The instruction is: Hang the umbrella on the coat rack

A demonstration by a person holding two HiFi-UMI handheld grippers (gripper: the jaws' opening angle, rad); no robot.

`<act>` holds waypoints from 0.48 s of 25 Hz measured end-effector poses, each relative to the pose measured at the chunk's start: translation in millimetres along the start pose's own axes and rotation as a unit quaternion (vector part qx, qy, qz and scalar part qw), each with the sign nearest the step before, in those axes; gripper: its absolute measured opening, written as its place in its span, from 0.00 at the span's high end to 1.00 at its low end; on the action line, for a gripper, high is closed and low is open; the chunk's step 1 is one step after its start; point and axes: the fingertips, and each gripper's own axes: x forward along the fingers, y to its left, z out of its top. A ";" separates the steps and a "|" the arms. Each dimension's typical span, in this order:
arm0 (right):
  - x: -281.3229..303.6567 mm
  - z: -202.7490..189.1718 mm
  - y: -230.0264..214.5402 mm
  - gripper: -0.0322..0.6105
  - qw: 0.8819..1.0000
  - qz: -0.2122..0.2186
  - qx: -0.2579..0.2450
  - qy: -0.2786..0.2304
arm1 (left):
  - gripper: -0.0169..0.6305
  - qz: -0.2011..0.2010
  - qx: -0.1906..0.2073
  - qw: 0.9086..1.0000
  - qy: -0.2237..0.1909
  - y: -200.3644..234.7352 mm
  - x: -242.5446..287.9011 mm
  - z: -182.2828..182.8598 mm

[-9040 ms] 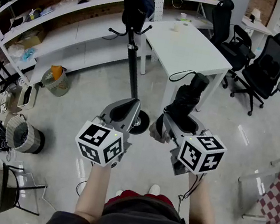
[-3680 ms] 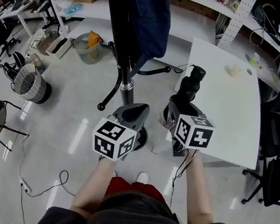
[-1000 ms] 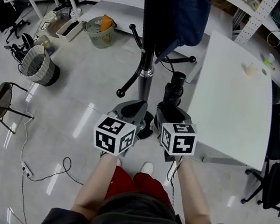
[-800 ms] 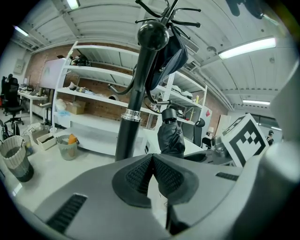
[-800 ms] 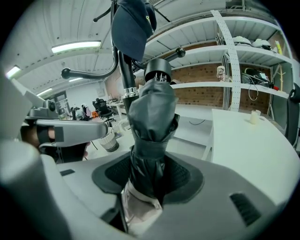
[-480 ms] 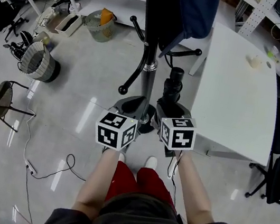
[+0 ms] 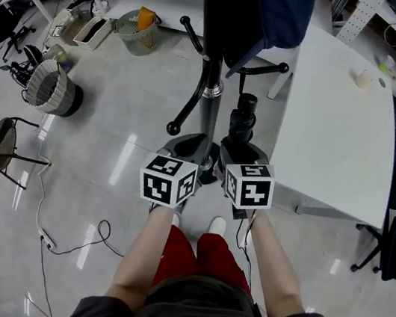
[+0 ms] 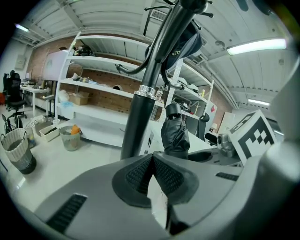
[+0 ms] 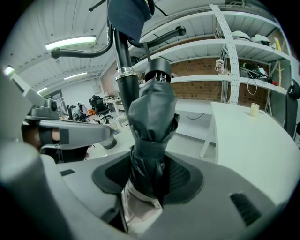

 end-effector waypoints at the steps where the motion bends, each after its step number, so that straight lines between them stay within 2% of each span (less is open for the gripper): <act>1: 1.8 -0.4 0.2 0.63 1.000 -0.001 -0.001 -0.001 | 0.96 0.000 -0.001 1.000 0.002 0.9 1.5 -1.9; 12: 24.1 1.6 2.4 0.63 1.000 -0.007 -0.001 -0.018 | 0.96 0.003 -0.007 1.000 0.017 11.1 14.3 -13.6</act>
